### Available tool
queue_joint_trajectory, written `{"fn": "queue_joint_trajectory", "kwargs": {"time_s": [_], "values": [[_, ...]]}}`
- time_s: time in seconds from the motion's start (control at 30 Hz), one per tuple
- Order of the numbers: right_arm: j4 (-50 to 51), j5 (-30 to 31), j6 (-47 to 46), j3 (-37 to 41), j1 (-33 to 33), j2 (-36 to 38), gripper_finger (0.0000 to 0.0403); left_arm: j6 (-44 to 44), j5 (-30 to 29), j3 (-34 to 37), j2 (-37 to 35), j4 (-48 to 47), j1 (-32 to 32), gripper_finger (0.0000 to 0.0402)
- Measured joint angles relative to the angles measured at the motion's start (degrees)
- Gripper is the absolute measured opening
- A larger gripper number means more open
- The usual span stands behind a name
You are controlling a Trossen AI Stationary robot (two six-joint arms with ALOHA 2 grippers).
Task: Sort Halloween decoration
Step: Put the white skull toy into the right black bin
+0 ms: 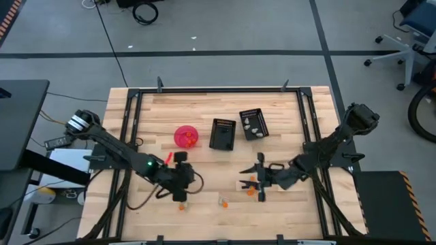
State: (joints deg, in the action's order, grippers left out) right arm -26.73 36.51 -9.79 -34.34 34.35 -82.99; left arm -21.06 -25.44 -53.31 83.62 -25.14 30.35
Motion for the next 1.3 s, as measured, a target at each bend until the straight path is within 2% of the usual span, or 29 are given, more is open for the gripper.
{"fn": "queue_joint_trajectory", "kwargs": {"time_s": [0.2, 0.33, 0.47, 0.7, 0.93, 1.07, 1.3], "values": [[-3.25, 7.31, -0.30, 0.08, 2.93, -5.77, 0.0153, -15.45, 2.24, 7.65, -4.29, -0.99, -0.56, 0.0141], [-6.72, 6.75, -0.14, 0.06, 1.12, -9.73, 0.0153, -25.17, 6.81, 11.13, -3.94, -1.75, -0.61, 0.0141], [-9.41, 3.05, -0.12, 0.06, -0.30, -12.95, 0.0153, -32.05, 9.10, 11.87, -3.72, -4.70, 0.94, 0.0141], [-10.15, 0.97, 0.07, 0.03, -0.91, -15.00, 0.0153, -38.00, 9.40, 7.65, -3.76, -16.18, 7.37, 0.0141], [-10.50, 0.92, 1.98, 0.01, -1.08, -14.87, 0.0153, -48.41, 9.36, 7.90, -3.76, -25.37, 15.38, 0.0141], [-10.32, 0.90, 1.89, 0.01, -1.05, -14.87, 0.0153, -51.87, 8.83, 7.92, -3.76, -27.58, 19.15, 0.0141], [-10.39, -0.17, 1.85, 0.01, -1.01, -14.85, 0.0153, -52.41, 6.57, 7.92, -3.37, -28.01, 23.12, 0.0146]]}}
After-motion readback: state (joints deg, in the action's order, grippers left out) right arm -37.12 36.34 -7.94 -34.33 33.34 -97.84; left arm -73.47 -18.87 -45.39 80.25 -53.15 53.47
